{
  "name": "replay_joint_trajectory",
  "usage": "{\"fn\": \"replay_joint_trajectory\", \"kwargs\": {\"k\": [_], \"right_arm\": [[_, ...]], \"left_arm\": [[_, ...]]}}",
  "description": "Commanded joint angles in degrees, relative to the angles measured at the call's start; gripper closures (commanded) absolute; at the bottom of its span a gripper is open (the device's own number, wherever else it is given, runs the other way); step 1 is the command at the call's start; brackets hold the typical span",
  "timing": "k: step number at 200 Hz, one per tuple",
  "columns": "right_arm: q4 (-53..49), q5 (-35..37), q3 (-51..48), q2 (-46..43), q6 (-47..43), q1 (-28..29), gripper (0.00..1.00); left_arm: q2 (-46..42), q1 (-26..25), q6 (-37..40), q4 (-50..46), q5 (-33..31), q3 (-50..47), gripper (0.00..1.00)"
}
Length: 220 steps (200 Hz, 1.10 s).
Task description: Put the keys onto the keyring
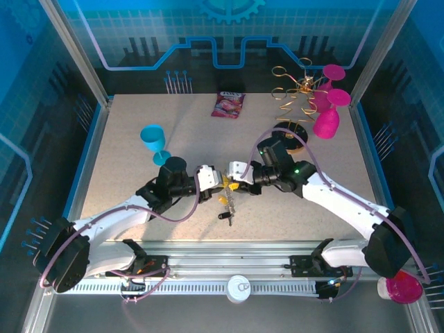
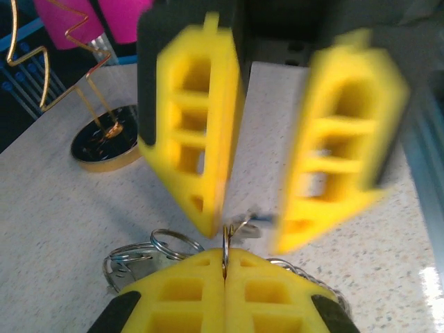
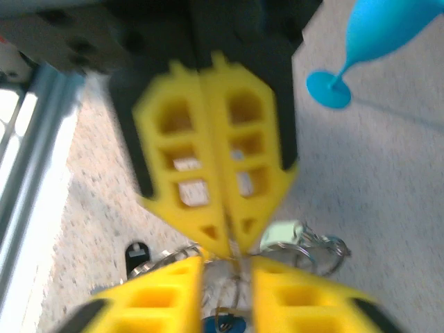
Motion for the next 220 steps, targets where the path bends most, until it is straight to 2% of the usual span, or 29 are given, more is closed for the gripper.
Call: {"fn": "replay_joint_trajectory", "kwargs": {"k": [1, 44, 111, 133, 153, 176, 200, 220], "right_arm": [[9.6, -5.2, -6.2, -5.5, 6.7, -2.5, 0.57], [16.1, 0.7, -13.8, -7.2, 8.2, -2.1, 0.55], [23.8, 7.7, -15.3, -7.3, 9.4, -0.1, 0.61], [23.5, 6.8, -14.8, -7.0, 9.2, 0.2, 0.69], [22.0, 4.7, -14.2, -6.1, 8.5, 0.1, 0.88], [22.0, 3.8, -14.3, -5.8, 8.2, 0.2, 0.99], [21.8, 3.9, -14.7, -5.9, 7.0, 0.4, 1.0], [20.7, 7.9, -15.2, -5.1, 2.8, 2.5, 1.0]], "left_arm": [[-0.7, 0.4, -0.2, 3.8, -1.9, -1.5, 1.0], [0.6, 0.5, -3.5, 8.1, -0.3, -2.6, 1.0], [0.8, 0.6, -5.0, 9.0, 0.7, -3.0, 1.0], [0.8, 0.6, -5.2, 9.0, 0.8, -3.0, 1.0], [1.0, 0.6, -6.1, 9.0, 1.0, -2.7, 1.0], [1.4, 0.7, -7.8, 10.1, 1.2, -2.6, 1.0], [1.7, 1.1, -10.4, 12.0, 1.3, -2.8, 1.0], [2.6, 1.7, -14.6, 15.4, 1.7, -3.2, 1.0]]}}
